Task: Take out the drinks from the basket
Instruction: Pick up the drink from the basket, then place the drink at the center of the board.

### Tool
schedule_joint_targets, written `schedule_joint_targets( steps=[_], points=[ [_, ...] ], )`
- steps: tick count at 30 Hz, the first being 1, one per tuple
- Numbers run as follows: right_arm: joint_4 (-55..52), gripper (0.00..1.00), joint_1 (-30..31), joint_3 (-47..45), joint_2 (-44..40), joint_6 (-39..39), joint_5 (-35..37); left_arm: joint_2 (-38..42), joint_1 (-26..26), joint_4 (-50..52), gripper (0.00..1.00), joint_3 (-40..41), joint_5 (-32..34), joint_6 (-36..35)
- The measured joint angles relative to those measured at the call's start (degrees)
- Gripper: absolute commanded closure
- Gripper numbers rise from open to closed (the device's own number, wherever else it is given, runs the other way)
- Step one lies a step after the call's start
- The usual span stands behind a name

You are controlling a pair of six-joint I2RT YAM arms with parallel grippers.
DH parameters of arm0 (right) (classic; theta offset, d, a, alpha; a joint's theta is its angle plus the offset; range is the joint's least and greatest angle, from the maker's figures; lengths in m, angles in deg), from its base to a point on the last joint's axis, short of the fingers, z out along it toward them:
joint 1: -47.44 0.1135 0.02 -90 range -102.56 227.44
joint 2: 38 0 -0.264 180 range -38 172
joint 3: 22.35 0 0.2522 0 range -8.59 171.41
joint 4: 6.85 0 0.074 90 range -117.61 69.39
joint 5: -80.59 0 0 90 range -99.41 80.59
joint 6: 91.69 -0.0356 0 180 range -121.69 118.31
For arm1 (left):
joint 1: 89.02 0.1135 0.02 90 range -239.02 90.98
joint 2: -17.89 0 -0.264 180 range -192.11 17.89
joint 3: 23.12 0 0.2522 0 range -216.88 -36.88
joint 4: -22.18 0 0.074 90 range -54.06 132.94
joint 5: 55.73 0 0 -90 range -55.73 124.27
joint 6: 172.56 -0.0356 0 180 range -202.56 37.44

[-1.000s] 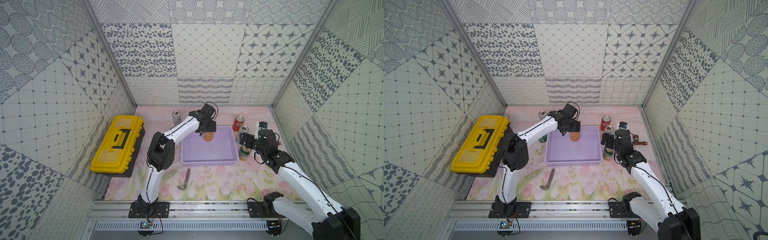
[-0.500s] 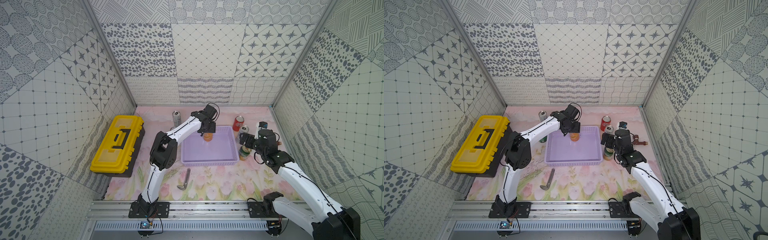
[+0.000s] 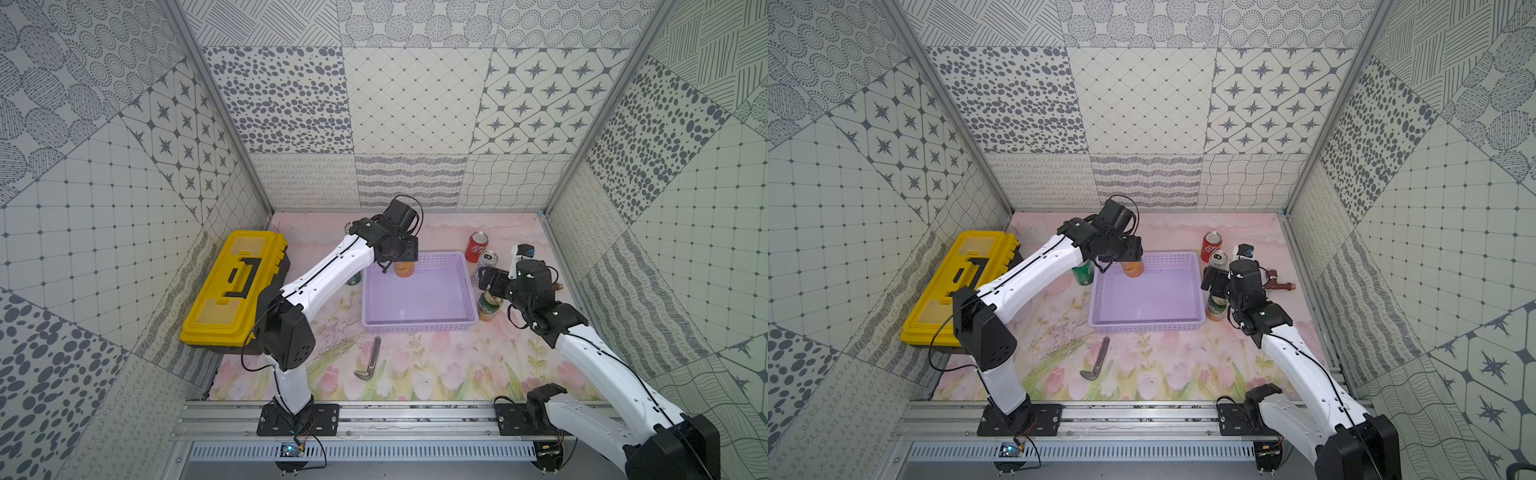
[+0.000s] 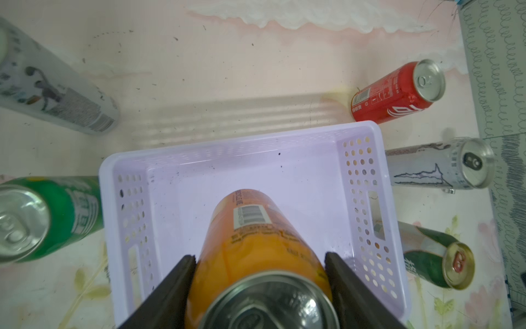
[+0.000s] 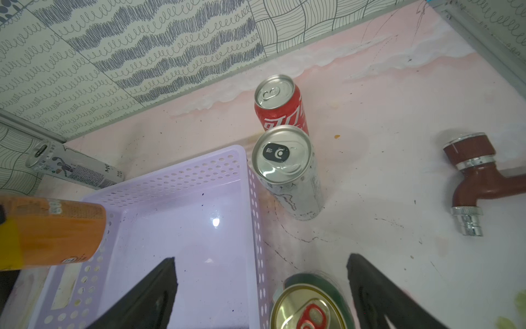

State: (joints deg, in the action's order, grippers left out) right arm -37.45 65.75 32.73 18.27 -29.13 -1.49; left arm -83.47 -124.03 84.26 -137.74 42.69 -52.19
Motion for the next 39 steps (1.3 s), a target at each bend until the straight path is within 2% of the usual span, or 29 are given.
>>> schedule_joint_targets(
  steps=[10,19,25,33,39],
  points=[
    [1.20,0.03,-0.07,-0.48,-0.33,-0.02,-1.18,20.70,0.00,6.29,0.39,14.10,6.88,1.27],
    [1.46,0.03,-0.39,-0.96,-1.14,-0.09,-1.49,28.59,3.98,8.48,0.40,28.55,11.85,5.75],
    [1.66,0.03,-0.44,-0.98,-2.19,-0.11,-1.49,28.44,6.14,7.45,0.40,34.34,13.33,9.11],
    [1.68,0.03,-0.76,-1.05,-2.69,-0.15,-1.49,21.77,7.74,0.81,0.39,37.33,12.87,11.91],
    [1.70,0.03,-0.83,-1.07,-2.80,-0.17,-1.49,18.12,8.70,-4.09,0.34,38.86,12.41,12.98]
  ],
)
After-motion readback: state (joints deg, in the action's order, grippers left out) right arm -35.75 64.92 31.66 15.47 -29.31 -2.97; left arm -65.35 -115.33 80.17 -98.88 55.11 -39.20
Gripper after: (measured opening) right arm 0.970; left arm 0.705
